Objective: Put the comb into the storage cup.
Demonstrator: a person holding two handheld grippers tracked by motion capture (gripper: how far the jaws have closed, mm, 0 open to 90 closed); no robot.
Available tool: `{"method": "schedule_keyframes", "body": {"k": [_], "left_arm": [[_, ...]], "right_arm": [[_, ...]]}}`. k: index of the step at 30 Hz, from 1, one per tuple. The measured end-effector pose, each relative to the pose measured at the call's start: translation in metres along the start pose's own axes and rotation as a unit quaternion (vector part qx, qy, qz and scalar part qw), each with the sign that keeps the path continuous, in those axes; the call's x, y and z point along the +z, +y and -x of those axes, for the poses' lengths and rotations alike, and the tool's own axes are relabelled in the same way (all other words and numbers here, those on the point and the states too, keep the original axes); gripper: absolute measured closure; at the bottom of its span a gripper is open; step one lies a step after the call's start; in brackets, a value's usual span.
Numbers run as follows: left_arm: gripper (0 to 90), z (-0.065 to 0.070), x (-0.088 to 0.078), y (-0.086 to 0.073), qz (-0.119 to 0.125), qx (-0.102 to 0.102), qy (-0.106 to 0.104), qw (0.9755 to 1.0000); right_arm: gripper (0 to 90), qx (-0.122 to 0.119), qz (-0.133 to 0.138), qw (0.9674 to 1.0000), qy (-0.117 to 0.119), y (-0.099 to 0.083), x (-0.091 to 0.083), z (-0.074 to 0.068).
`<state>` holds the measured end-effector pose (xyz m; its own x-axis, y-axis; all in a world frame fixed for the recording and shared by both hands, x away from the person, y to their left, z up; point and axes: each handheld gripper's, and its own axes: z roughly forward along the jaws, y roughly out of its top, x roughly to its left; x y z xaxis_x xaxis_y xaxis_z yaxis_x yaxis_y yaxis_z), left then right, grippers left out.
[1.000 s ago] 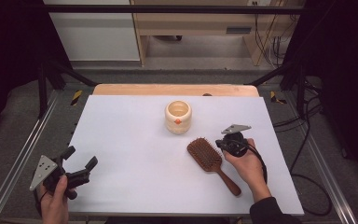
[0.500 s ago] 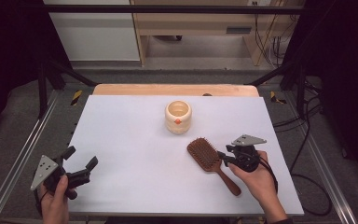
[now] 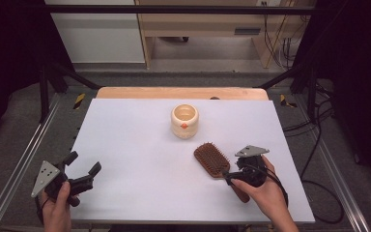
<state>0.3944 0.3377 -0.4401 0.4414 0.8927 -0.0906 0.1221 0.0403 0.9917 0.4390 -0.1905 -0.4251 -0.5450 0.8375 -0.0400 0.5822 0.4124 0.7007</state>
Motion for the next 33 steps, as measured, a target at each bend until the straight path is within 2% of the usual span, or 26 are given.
{"method": "schedule_keyframes", "body": {"k": [12, 20, 33], "left_arm": [[2.1, 0.0, 0.0, 0.0, 0.0, 0.003, 0.002, 1.0], [2.1, 0.001, 0.0, 0.0, -0.001, 0.004, 0.003, 1.0], [2.1, 0.001, 0.0, 0.0, -0.003, 0.005, 0.002, 1.0]], "right_arm": [[9.7, -0.006, -0.036, 0.9993, 0.01, -0.009, 0.001, -0.008], [9.9, -0.006, -0.07, 0.9975, 0.007, -0.018, 0.005, -0.015], [10.2, 0.009, -0.098, 0.9952, 0.003, -0.027, 0.015, -0.021]]}}
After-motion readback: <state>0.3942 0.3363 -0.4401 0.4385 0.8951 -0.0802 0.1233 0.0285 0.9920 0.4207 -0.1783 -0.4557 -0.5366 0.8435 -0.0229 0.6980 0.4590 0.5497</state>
